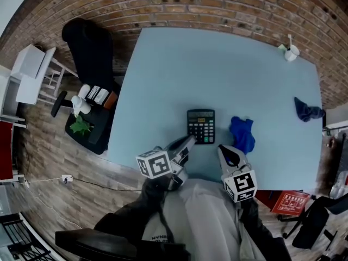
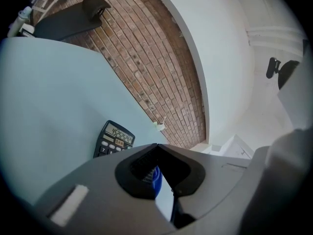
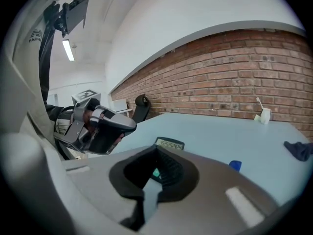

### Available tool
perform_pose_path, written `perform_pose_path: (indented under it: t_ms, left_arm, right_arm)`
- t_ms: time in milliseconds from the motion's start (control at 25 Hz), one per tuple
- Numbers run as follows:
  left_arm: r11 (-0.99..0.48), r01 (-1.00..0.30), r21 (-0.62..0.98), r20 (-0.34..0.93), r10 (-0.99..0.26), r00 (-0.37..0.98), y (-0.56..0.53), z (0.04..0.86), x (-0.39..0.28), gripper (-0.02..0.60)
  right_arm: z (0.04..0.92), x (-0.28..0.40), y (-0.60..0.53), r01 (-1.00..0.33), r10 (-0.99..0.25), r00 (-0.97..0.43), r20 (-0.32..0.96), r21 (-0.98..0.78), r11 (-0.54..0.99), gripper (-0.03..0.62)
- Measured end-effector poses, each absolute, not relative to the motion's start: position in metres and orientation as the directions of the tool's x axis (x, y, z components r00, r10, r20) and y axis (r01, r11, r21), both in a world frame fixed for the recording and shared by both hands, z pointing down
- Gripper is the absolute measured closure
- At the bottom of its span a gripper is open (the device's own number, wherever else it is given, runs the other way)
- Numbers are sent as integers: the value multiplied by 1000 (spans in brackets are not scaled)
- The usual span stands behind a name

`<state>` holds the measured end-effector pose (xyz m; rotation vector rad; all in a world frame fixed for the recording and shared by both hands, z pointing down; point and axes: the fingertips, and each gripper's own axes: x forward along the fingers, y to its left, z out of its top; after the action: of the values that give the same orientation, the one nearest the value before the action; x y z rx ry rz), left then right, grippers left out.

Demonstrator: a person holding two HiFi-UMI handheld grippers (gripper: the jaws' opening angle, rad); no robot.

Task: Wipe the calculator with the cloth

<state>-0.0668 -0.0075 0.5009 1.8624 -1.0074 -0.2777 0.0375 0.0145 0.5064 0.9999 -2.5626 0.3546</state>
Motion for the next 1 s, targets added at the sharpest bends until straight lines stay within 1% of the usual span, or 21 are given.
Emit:
perform_pose_path:
  t_ms: [600, 1000]
  left_arm:
    - [-196, -519, 832, 231, -728, 645, -8, 505, -65, 574]
    - [-171, -522, 835, 246, -733, 634, -7, 514, -66, 574]
  right_arm:
    - [510, 38, 15, -695, -604, -664, 441, -65, 716, 592]
    - [521, 38, 19, -677, -579, -668, 468, -59, 734, 592]
